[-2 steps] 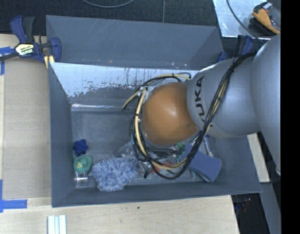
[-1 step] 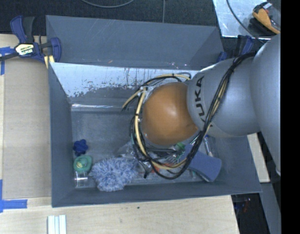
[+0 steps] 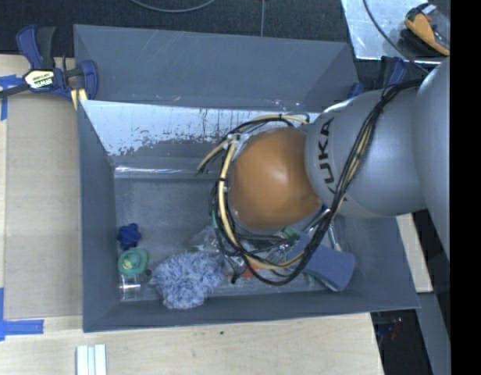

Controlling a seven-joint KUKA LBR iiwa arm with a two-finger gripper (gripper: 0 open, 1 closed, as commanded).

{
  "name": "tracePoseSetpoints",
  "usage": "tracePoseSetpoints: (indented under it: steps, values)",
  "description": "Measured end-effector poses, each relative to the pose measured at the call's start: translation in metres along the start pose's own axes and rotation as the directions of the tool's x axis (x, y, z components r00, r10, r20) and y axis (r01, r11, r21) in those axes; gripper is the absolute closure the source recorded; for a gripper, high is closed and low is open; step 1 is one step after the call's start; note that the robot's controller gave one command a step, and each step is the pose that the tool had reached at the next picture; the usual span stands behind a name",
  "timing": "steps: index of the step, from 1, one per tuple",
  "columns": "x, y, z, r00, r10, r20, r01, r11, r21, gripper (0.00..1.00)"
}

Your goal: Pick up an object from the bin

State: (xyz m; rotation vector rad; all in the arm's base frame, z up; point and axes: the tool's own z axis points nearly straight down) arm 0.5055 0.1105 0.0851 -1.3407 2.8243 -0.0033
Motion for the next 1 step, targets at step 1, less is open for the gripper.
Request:
tracePoseSetpoints:
  steps: [1]
  values:
    - [-0.0008, -0.0006, -0.0122, 1.0, 0.001, 0.003, -0.001, 1.0, 0.002, 1.0]
